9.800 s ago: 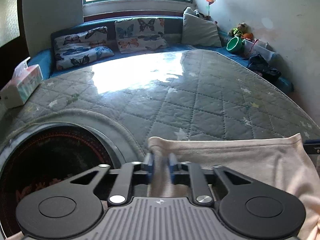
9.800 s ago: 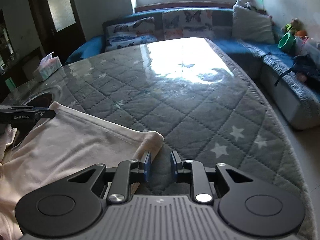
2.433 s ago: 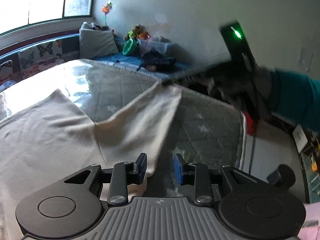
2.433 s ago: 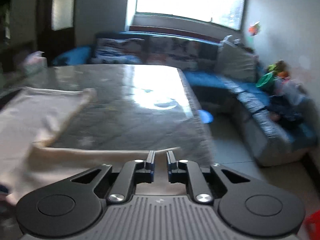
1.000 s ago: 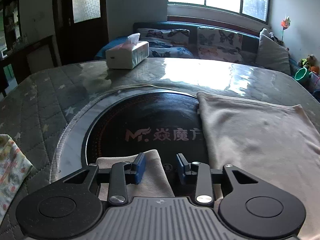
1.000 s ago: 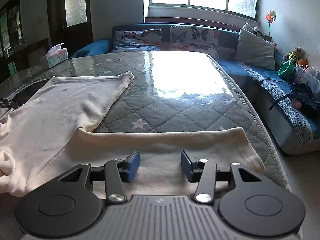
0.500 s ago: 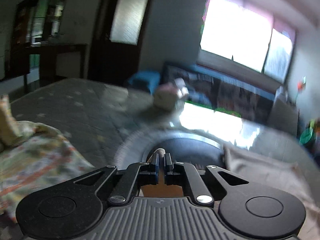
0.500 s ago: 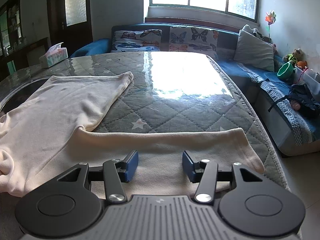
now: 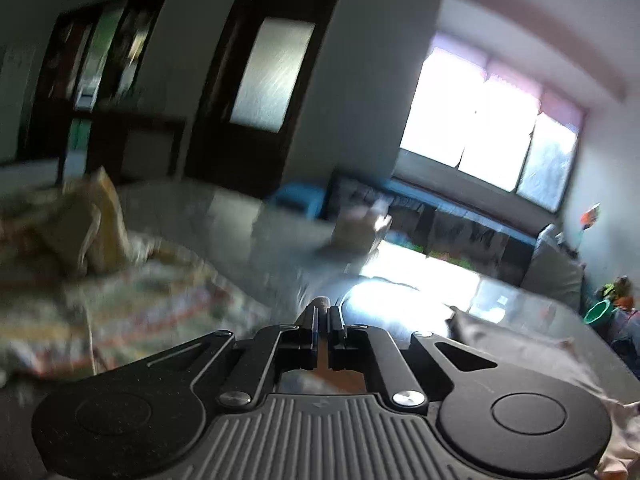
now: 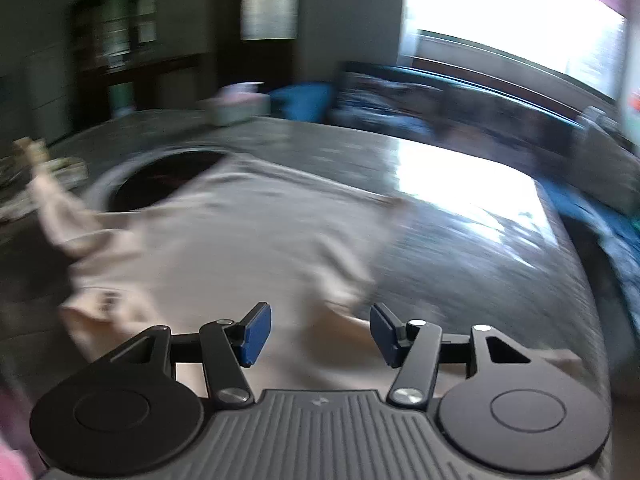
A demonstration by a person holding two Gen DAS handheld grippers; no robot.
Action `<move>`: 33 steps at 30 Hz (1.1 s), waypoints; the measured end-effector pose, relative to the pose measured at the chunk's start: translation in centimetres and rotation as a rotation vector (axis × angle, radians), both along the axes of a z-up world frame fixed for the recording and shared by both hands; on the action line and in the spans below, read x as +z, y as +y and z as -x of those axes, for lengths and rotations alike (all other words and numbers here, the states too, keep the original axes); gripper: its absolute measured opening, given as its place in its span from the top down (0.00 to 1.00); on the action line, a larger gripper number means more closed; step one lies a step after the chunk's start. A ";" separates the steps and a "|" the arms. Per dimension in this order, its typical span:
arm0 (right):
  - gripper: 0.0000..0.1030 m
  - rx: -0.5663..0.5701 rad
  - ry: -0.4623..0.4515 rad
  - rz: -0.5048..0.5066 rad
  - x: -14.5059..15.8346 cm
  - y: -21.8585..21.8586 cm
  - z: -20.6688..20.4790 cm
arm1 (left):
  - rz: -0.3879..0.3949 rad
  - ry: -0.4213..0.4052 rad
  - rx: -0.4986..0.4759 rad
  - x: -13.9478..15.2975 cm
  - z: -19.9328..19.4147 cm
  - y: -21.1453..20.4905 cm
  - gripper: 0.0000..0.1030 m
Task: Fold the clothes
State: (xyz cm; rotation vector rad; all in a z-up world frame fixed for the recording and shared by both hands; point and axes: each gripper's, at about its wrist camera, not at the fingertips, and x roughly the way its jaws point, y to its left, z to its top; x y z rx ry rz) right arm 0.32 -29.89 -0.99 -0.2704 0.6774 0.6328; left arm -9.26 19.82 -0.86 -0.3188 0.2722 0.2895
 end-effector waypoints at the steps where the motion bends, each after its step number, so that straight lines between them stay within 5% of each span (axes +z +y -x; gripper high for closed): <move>1: 0.46 0.044 0.007 -0.003 0.1 1.1 0.3 | -0.018 0.007 0.000 0.2 -0.2 0.0 0.96; 6: 0.45 0.264 0.039 -0.016 0.4 6.5 1.6 | -0.120 0.143 0.043 -0.3 -1.2 0.0 0.96; 13: 0.45 0.481 0.094 0.011 -0.9 12.4 3.3 | -0.158 0.267 0.069 -3.1 -2.9 1.1 0.96; 24: 0.45 0.580 0.157 0.067 -1.6 12.2 5.3 | -0.214 0.408 0.147 -3.9 -6.2 2.1 0.93; 26: 0.45 0.578 0.148 0.047 -0.8 11.9 5.2 | -0.176 0.385 0.163 -3.1 -5.8 2.3 0.93; 33: 0.45 0.519 0.117 -0.022 0.4 12.2 3.6 | -0.029 0.318 -0.066 -2.0 -8.2 -0.1 0.93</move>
